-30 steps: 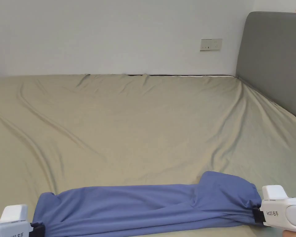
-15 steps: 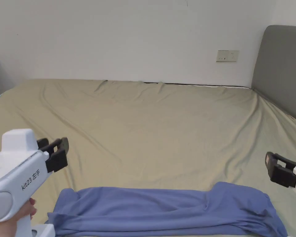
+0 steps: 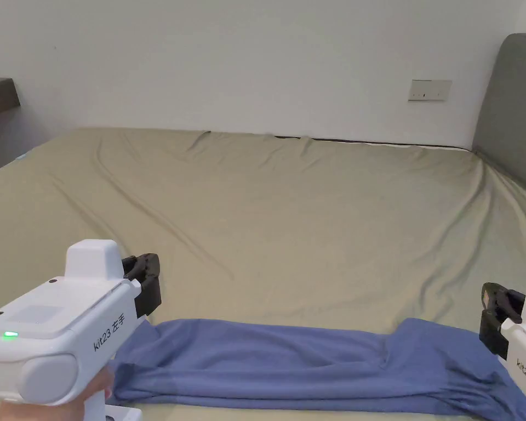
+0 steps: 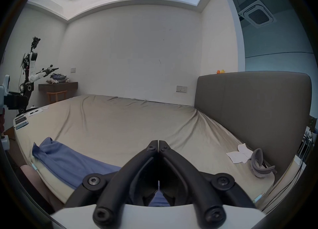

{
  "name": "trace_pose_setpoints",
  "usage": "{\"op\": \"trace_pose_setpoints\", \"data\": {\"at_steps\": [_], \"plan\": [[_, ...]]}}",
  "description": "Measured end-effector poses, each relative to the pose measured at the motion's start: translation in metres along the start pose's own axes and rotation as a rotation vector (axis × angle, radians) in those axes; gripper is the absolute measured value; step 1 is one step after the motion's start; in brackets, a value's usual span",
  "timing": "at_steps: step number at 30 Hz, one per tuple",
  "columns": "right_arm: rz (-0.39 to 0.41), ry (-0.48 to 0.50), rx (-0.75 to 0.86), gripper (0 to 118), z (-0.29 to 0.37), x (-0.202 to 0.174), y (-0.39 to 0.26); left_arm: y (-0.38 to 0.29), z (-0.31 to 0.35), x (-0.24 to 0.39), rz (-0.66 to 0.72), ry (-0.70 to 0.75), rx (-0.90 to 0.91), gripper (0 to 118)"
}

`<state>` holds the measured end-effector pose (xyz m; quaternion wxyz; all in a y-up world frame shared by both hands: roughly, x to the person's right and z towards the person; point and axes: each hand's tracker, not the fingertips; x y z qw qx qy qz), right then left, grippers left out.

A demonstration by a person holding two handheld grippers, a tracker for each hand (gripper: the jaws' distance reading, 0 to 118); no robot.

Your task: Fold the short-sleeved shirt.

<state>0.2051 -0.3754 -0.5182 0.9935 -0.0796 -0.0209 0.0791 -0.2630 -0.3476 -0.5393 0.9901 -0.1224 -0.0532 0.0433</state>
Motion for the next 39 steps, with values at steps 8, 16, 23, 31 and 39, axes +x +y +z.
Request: {"op": "trace_pose_setpoints", "data": {"at_steps": [8,16,23,31,39], "plan": [[-0.015,0.074,-0.082,0,-0.007,0.001,-0.012,-0.024,-0.071,-0.132,0.391,-0.252,-0.437,18],[-0.034,0.101,-0.147,0,-0.018,-0.007,-0.020,-0.112,-0.130,-0.236,0.676,-0.358,-0.663,117],[-0.060,0.116,-0.208,0,-0.034,-0.010,-0.029,-0.141,-0.167,-0.225,0.850,-0.542,-0.720,118],[-0.019,0.129,-0.267,0,-0.039,-0.027,-0.032,-0.138,-0.199,-0.177,0.696,-0.667,-0.761,53],[-0.005,0.132,-0.272,0,-0.034,-0.028,-0.028,-0.117,-0.196,-0.185,0.602,-0.504,-0.804,7]]}}
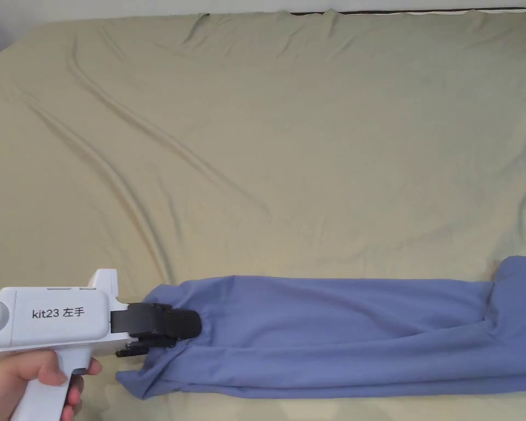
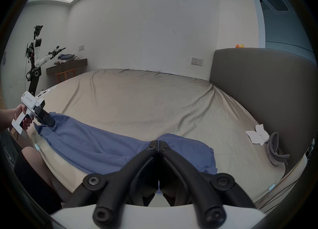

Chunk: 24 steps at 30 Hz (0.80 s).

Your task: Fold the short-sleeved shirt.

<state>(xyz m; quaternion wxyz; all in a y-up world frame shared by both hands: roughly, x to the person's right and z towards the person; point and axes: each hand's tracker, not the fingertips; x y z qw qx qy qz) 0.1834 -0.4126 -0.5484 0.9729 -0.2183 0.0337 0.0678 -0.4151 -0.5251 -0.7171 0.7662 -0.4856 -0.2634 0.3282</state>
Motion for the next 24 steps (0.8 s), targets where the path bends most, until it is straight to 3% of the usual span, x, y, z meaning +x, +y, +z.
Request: {"op": "trace_pose_setpoints", "data": {"at_steps": [8,14,16,18,21,22,24], "plan": [[-0.006,0.032,0.036,0,0.011,0.001,0.006,0.010,0.079,0.030,-0.047,0.090,0.007,6],[-0.025,0.066,0.076,0,0.021,0.008,0.011,0.042,0.131,-0.003,0.017,0.440,-0.008,6],[-0.042,0.081,0.080,0,0.022,0.012,0.011,0.051,0.139,-0.003,0.008,0.487,-0.037,6],[-0.052,0.091,0.085,0,0.024,0.014,0.012,0.051,0.134,0.023,0.011,0.491,-0.049,6],[-0.068,0.105,0.092,0,0.023,0.017,0.015,0.052,0.117,0.070,-0.093,0.541,-0.097,6],[-0.081,0.115,0.095,0,0.023,0.017,0.016,0.031,0.097,0.119,-0.101,0.535,-0.115,6],[-0.106,0.133,0.101,0,0.021,0.018,0.019,0.025,0.077,0.158,-0.150,0.519,-0.156,6]]}}
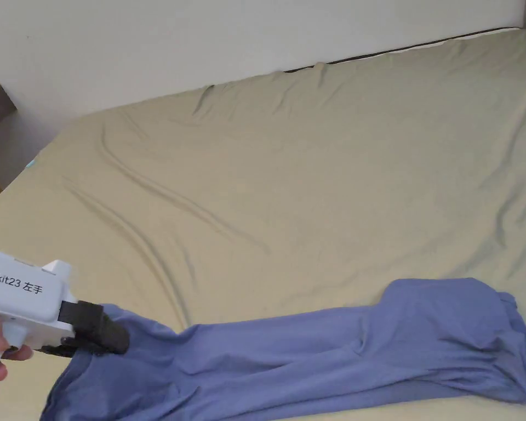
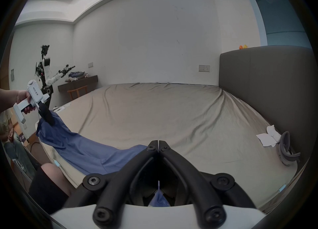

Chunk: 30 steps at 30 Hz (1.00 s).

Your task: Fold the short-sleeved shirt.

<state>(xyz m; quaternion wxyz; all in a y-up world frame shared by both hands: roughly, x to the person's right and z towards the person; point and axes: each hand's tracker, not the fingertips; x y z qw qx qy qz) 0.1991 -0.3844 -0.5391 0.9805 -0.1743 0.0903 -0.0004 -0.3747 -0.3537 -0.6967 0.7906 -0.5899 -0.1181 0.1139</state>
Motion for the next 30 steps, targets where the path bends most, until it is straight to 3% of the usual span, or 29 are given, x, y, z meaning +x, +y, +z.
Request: {"op": "trace_pose_setpoints", "data": {"at_steps": [7,15,16,18,20,22,23,25,26,28,30], "plan": [[-0.020,0.055,0.013,0,-0.006,0.002,0.003,0.028,-0.052,0.111,-0.115,-0.009,-0.053,6],[-0.024,0.061,0.002,0,-0.008,0.019,-0.005,0.026,-0.156,0.200,-0.101,-0.025,-0.135,6],[-0.027,0.059,-0.001,0,-0.008,0.022,-0.006,0.025,-0.168,0.207,-0.088,-0.035,-0.154,11],[-0.043,0.052,-0.007,0,-0.008,0.029,-0.007,0.017,-0.189,0.220,-0.082,-0.040,-0.173,34],[-0.053,0.048,-0.015,0,-0.010,0.034,-0.009,0.009,-0.198,0.234,-0.092,-0.043,-0.161,41],[-0.059,0.040,-0.023,0,-0.012,0.038,-0.011,0.004,-0.192,0.245,-0.129,-0.131,-0.146,73],[-0.066,0.039,-0.029,0,-0.013,0.038,-0.012,0.001,-0.183,0.250,-0.144,-0.169,-0.118,75],[-0.089,0.047,-0.041,0,-0.015,0.039,-0.014,-0.001,-0.150,0.259,-0.222,-0.255,-0.082,70],[-0.095,0.050,-0.043,0,-0.016,0.039,-0.014,0.001,-0.134,0.251,-0.234,-0.312,0.007,60],[-0.096,0.054,-0.050,0,-0.017,0.035,-0.014,-0.003,-0.112,0.240,-0.217,-0.337,0.111,31],[-0.082,0.059,-0.050,0,-0.019,0.030,-0.014,-0.009,-0.111,0.223,-0.221,-0.160,0.106,1]]}}
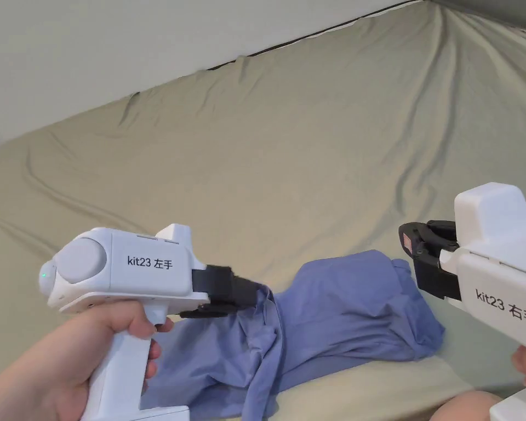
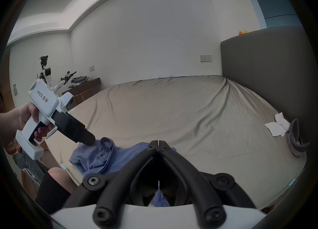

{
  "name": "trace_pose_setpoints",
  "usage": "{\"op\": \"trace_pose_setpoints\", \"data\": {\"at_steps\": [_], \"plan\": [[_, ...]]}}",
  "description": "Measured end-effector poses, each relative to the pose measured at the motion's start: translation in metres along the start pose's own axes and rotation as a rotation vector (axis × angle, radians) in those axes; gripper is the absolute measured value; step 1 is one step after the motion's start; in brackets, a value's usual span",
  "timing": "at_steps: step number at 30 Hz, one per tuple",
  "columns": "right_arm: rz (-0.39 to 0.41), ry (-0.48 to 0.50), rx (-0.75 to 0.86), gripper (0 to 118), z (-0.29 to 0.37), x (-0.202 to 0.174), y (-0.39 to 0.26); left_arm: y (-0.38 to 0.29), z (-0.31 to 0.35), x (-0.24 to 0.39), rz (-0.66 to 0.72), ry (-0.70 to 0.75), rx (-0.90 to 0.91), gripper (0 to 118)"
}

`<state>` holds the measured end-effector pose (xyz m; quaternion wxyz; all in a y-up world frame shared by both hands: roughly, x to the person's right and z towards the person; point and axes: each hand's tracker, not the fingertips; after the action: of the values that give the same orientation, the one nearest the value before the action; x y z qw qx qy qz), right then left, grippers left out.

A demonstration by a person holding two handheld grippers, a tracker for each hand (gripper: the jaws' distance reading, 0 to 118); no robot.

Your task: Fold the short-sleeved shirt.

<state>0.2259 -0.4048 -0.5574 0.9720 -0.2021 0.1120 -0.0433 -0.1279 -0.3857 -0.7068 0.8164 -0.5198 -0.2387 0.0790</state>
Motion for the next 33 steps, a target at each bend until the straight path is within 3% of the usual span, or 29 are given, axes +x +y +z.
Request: {"op": "trace_pose_setpoints", "data": {"at_steps": [2,4,14,19,22,25,26,27,28,29,30,33], "plan": [[0.009,0.011,-0.002,0,-0.002,-0.006,0.001,-0.013,-0.014,-0.011,-0.075,0.190,-0.041,0],[0.026,0.021,-0.006,0,-0.005,-0.010,0.000,-0.030,-0.040,-0.017,-0.081,0.263,-0.119,0],[0.090,0.022,-0.012,0,-0.007,-0.020,0.001,-0.065,-0.111,0.031,0.068,-0.092,-0.167,0],[0.113,0.012,-0.007,0,-0.001,-0.021,-0.002,-0.056,-0.044,0.007,0.039,-0.193,-0.046,0],[0.125,0.010,-0.022,0,-0.002,-0.022,-0.004,-0.053,0.018,-0.055,0.100,-0.253,0.055,0],[0.135,0.012,-0.035,0,-0.005,-0.027,-0.005,-0.064,0.062,-0.129,0.221,-0.220,0.164,1],[0.140,0.012,-0.037,0,-0.006,-0.029,-0.005,-0.066,0.066,-0.153,0.256,-0.209,0.172,15],[0.146,0.013,-0.040,0,-0.008,-0.032,-0.005,-0.070,0.064,-0.180,0.304,-0.182,0.170,40],[0.152,0.015,-0.044,0,-0.009,-0.035,-0.004,-0.078,0.057,-0.199,0.347,-0.176,0.152,80],[0.158,0.017,-0.047,0,-0.010,-0.038,-0.004,-0.084,0.050,-0.216,0.366,-0.188,0.133,103],[0.164,0.019,-0.051,0,-0.012,-0.042,-0.003,-0.091,0.039,-0.234,0.397,-0.212,0.114,114],[0.170,0.020,-0.055,0,-0.018,-0.052,-0.001,-0.108,0.005,-0.256,0.496,-0.276,0.053,114]]}}
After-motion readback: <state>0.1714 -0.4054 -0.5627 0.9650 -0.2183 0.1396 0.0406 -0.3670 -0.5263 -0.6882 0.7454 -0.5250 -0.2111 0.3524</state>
